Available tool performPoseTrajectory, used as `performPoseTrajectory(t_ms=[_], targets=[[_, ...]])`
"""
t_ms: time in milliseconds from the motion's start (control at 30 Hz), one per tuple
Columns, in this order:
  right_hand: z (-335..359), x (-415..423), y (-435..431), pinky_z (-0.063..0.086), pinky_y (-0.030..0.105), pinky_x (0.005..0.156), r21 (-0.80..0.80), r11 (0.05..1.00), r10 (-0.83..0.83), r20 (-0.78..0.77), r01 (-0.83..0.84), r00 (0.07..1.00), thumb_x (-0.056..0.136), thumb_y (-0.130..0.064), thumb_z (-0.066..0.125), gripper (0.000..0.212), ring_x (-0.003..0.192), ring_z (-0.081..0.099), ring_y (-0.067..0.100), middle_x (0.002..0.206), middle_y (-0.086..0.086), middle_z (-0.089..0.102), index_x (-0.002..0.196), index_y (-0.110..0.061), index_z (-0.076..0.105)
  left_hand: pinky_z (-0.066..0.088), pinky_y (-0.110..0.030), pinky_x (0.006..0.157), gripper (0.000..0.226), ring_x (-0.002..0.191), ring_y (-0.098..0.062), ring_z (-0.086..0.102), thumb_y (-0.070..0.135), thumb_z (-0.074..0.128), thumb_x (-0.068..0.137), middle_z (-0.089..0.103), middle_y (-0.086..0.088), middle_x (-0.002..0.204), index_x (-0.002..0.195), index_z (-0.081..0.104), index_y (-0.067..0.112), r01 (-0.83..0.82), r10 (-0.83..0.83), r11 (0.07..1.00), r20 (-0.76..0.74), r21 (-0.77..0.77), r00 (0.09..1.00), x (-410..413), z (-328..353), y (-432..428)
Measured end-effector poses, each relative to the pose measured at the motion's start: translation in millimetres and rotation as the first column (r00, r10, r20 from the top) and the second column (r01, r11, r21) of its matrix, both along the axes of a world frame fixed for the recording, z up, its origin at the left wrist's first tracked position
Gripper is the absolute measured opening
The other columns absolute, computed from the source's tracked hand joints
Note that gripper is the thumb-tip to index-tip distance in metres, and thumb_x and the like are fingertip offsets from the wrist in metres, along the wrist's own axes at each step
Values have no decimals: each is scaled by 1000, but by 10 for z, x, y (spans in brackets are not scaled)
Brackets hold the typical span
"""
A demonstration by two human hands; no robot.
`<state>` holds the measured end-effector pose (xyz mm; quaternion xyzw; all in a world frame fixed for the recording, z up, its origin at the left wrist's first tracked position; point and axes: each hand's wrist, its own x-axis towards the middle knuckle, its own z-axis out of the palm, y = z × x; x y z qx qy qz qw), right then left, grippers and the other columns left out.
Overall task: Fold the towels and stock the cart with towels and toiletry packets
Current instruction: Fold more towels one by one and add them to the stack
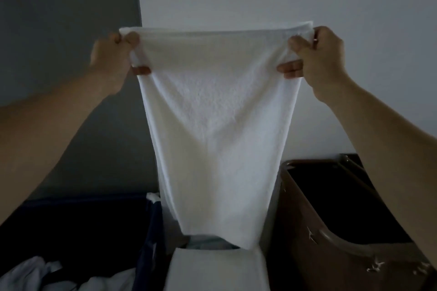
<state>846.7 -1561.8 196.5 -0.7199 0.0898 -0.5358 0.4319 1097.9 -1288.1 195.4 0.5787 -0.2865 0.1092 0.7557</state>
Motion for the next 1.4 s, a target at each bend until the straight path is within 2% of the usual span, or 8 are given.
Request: performPoseTrajectory(t_ms=[133,333,533,733,967,1133,1267,1400], targets=[[-226,-146,69,61,40,52,2,1000,13,-29,-13,1000,95,-24,63,15,59,73,28,93,17,66,87,-19,51,62,-38,63,19,93,-22,63,22,60,99,55,-3,102,110,60,7,36,-36,999,-28,26,999,-164,-273,194],[-705,-566,320,59,37,53,41,998,60,-121,-55,991,93,-29,66,14,62,74,31,90,15,70,91,-20,56,61,-40,64,10,95,-31,69,18,63,96,63,-12,109,98,66,9,163,-156,986,-128,46,980,-587,-798,708],[-1426,-1214,917,52,29,42,106,994,51,-261,-24,964,90,-32,71,21,56,72,32,64,4,70,87,-14,60,62,-52,70,14,93,-32,70,13,61,96,65,-14,108,104,66,3,291,-240,944,-281,155,929,-1167,-1555,1447],[-2093,-1876,1401,49,26,42,76,997,73,-618,-33,782,93,-28,67,17,44,62,22,56,8,66,91,-11,67,62,-38,60,31,74,-30,70,22,68,81,71,-15,89,104,70,2,471,-289,795,-445,383,848,-1593,-2389,2120],[-2522,-1967,1376,42,19,44,149,989,123,-775,-10,619,95,-24,65,15,41,52,11,46,-3,58,96,-9,68,61,-37,78,21,88,-25,73,23,63,95,74,-14,100,107,71,8,515,-244,705,-515,487,822,-1592,-2877,2046],[-2943,-1729,996,46,22,57,238,971,196,-818,8,541,93,-29,67,16,58,57,15,72,4,69,97,-14,72,54,-46,97,27,104,-33,68,19,60,97,72,-18,112,115,68,0,519,-174,660,-562,543,809,-1407,-3190,1706],[-3511,-1260,560,49,25,74,363,928,264,-799,84,541,91,-29,69,19,92,69,14,101,-3,74,105,-17,72,61,-32,77,24,96,-29,70,18,60,98,72,-17,107,112,68,-1,510,-96,659,-611,553,786,-1059,-3588,1214],[-4253,-708,102,53,38,90,487,853,327,-781,190,532,92,-29,70,26,100,67,19,109,0,71,112,-13,68,58,-25,60,20,88,-25,72,18,62,97,73,-14,102,108,68,3,483,29,669,-669,565,742,-617,-4183,625]])
